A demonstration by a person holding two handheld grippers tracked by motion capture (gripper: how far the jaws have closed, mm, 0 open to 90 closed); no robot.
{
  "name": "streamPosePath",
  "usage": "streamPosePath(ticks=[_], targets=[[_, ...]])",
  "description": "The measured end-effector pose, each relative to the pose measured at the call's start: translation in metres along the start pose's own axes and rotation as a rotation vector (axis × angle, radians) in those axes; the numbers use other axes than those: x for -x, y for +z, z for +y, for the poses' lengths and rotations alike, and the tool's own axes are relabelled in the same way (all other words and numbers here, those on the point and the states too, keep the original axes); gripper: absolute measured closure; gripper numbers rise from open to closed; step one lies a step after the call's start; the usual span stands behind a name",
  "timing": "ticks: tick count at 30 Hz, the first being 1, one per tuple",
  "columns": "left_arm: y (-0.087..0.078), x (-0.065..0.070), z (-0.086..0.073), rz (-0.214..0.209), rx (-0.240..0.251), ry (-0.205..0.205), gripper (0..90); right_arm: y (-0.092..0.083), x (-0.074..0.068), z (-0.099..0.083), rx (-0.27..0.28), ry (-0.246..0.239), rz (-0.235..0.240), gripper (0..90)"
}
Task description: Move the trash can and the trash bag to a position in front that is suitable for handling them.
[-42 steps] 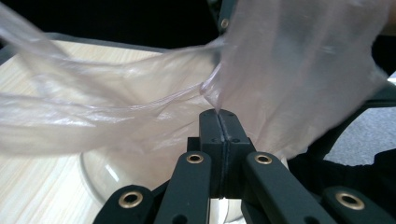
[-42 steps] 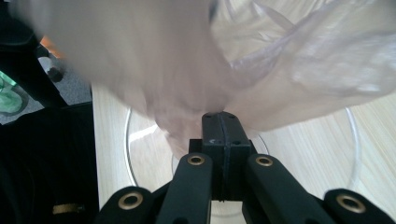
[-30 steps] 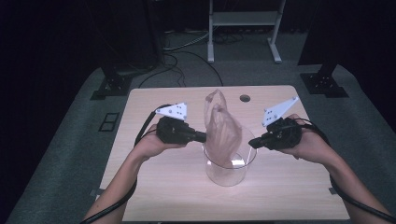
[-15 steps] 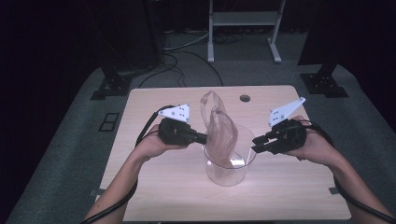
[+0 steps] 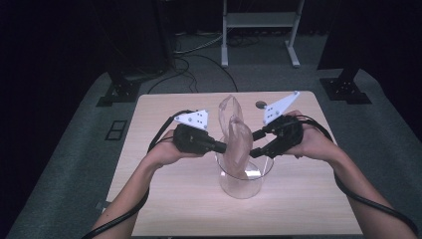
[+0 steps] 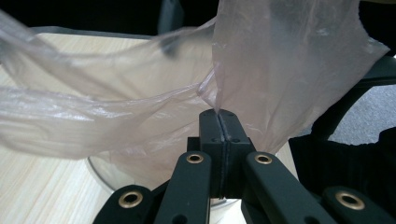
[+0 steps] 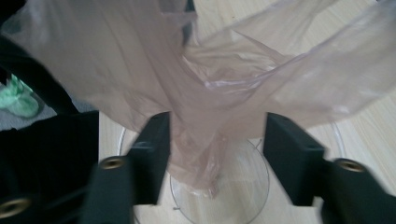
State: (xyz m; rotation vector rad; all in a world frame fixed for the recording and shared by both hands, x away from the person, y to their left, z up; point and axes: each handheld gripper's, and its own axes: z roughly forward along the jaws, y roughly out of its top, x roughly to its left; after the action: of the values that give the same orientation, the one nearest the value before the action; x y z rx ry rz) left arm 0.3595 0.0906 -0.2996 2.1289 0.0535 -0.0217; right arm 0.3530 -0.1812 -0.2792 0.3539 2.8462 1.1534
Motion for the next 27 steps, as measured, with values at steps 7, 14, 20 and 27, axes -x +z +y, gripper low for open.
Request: streamPosePath(ticks=[7,14,20,27], targets=[[0.004,0.002,0.005,0.001,-0.022,-0.006,89.8,0.010,-0.011,0.009,-0.068,-0.022,-0.015,89.1],[-0.019,0.003,-0.001,0.051,-0.016,-0.039,89.9,-0.012,-0.014,-0.008,-0.113,0.009,-0.052,90.0],[-0.019,0.009,-0.010,0.056,-0.031,-0.050,89.9,-0.032,-0.018,-0.028,-0.146,0.041,-0.090,90.0],[-0.008,0.026,-0.028,0.028,-0.066,-0.060,89.9,-0.032,-0.030,-0.054,-0.238,0.058,-0.105,90.0]])
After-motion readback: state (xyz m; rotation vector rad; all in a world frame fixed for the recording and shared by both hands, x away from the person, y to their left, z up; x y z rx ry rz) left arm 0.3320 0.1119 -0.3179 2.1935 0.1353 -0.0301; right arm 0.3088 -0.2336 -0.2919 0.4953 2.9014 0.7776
